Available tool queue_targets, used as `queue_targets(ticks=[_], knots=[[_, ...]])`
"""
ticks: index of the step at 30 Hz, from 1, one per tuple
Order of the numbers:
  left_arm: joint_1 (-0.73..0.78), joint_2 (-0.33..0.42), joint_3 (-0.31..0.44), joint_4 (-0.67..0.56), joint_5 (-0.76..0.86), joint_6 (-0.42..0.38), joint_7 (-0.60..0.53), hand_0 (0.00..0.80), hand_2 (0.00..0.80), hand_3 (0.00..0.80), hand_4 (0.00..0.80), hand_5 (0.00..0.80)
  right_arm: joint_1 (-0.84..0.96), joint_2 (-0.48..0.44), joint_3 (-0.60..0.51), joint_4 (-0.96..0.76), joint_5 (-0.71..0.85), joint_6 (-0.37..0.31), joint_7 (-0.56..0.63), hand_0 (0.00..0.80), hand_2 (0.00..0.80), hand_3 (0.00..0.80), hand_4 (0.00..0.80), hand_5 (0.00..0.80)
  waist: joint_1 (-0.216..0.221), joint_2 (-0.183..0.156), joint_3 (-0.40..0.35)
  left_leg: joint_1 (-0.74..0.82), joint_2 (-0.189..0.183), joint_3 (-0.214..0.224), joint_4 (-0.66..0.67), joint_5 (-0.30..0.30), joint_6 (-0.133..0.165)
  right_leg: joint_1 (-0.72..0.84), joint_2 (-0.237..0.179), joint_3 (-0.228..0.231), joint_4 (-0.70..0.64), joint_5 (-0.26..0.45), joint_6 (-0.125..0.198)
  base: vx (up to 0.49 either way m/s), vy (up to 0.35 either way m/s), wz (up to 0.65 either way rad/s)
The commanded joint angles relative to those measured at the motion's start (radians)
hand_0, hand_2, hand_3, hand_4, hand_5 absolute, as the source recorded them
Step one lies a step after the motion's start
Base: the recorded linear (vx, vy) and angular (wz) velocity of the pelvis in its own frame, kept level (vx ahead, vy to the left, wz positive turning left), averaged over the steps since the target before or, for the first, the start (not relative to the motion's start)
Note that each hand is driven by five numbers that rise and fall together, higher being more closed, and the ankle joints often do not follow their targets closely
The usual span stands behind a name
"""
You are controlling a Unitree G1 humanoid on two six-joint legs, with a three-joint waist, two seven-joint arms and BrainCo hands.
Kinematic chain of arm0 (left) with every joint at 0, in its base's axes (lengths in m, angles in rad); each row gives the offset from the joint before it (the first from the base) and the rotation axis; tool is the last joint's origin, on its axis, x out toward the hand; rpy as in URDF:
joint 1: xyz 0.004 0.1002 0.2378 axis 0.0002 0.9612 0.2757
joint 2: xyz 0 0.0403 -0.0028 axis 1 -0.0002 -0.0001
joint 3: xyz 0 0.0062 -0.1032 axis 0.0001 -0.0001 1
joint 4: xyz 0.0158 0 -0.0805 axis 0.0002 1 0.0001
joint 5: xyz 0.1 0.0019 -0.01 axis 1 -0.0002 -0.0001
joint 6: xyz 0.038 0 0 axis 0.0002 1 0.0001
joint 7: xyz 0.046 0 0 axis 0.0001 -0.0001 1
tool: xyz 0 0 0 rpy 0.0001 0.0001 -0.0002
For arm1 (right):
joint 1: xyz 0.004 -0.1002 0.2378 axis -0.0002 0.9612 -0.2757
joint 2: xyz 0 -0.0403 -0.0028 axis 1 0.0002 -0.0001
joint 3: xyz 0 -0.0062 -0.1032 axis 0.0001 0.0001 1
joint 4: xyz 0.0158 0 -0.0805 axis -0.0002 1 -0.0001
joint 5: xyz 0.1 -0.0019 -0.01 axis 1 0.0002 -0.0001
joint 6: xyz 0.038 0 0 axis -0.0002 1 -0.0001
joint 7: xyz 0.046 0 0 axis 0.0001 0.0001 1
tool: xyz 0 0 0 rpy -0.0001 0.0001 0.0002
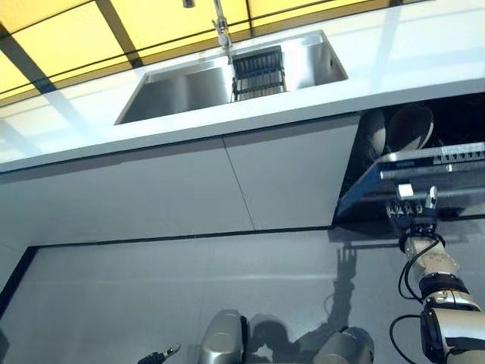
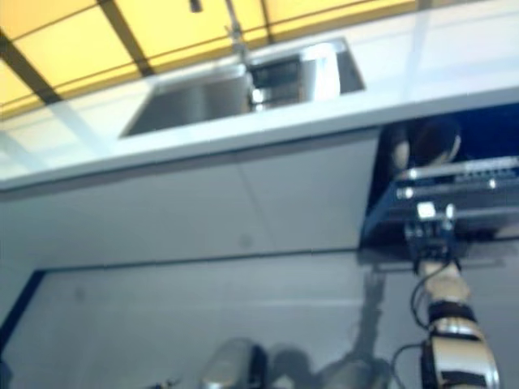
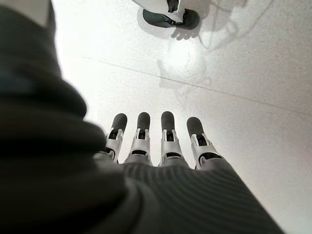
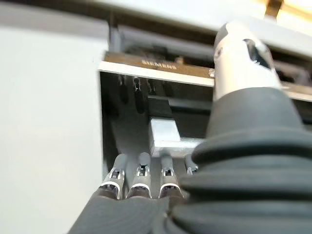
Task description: Take plates into dishwasher
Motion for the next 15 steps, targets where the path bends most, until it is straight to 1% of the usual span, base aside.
queue_targets(ticks=[1, 5, 7, 8, 10, 12, 15], knots=[[0.019, 0.129, 0.008, -0.014, 0.048, -0.019, -0.006, 0.0, 0.0, 0.0, 0.0, 0.0, -0.187, -0.017, -0.017, -0.066, -0.03, 0.022, 0.097, 0.0, 0.0, 0.0, 0.0, 0.0, 0.026, -0.086, -0.088, -0.016, 0.007, 0.021, 0.009, 0.0, 0.062, 0.175, 0.055, -0.022, -0.077, -0.028, -0.034, 0.011, -0.058, 0.04], [0.02, 0.138, 0.016, -0.007, 0.056, -0.031, -0.014, 0.0, 0.0, 0.0, 0.0, 0.0, -0.158, -0.009, -0.022, -0.057, -0.067, 0.048, 0.091, 0.0, 0.0, 0.0, 0.0, 0.0, 0.025, -0.098, -0.093, -0.007, 0.017, 0.026, -0.041, 0.033, 0.049, 0.201, 0.077, -0.031, -0.147, -0.003, -0.022, -0.005, -0.049, 0.05], [0.016, 0.14, 0.021, 0.0, 0.057, -0.038, -0.021, 0.0, 0.0, 0.0, 0.0, 0.0, -0.138, 0.001, -0.022, -0.045, -0.107, 0.069, 0.093, 0.0, 0.0, 0.0, 0.0, 0.0, 0.02, -0.104, -0.101, 0.007, 0.02, 0.032, -0.088, 0.06, 0.039, 0.217, 0.092, -0.036, -0.199, 0.017, -0.018, -0.044, -0.026, -0.01], [0.015, 0.14, 0.022, 0.002, 0.058, -0.039, -0.023, 0.0, 0.0, 0.0, 0.0, 0.0, -0.133, 0.002, -0.022, -0.04, -0.119, 0.075, 0.094, 0.0, 0.0, 0.0, 0.0, 0.0, 0.019, -0.104, -0.101, 0.005, 0.023, 0.046, -0.105, 0.086, 0.045, 0.217, 0.094, -0.048, -0.219, 0.038, -0.025, -0.071, -0.015, -0.05], [0.01, 0.14, 0.023, 0.004, 0.06, -0.044, -0.031, 0.0, 0.0, 0.0, 0.0, 0.0, -0.11, 0.009, -0.02, -0.025, -0.153, 0.09, 0.102, 0.0, 0.0, 0.0, 0.0, 0.0, 0.016, -0.109, -0.114, 0.023, 0.022, 0.054, -0.159, 0.112, 0.039, 0.23, 0.108, -0.052, -0.274, 0.058, -0.02, -0.055, -0.015, -0.02], [0.002, 0.139, 0.025, 0.017, 0.051, -0.065, -0.038, 0.0, 0.0, 0.0, 0.0, 0.0, -0.071, 0.026, -0.01, -0.008, -0.209, 0.108, 0.12, 0.0, 0.0, 0.0, 0.0, 0.0, 0.008, -0.12, -0.139, 0.048, 0.022, 0.063, -0.246, 0.158, 0.028, 0.243, 0.129, -0.051, -0.363, 0.09, -0.012, -0.055, -0.023, -0.12], [-0.014, 0.129, 0.029, 0.042, 0.049, -0.091, -0.038, 0.0, 0.0, 0.0, 0.0, 0.0, -0.02, 0.046, 0.004, 0.015, -0.3, 0.128, 0.14, 0.0, 0.0, 0.0, 0.0, 0.0, -0.007, -0.137, -0.174, 0.075, 0.018, 0.064, -0.358, 0.209, 0.023, 0.251, 0.157, -0.045, -0.467, 0.134, -0.001, -0.051, -0.005, -0.04]])
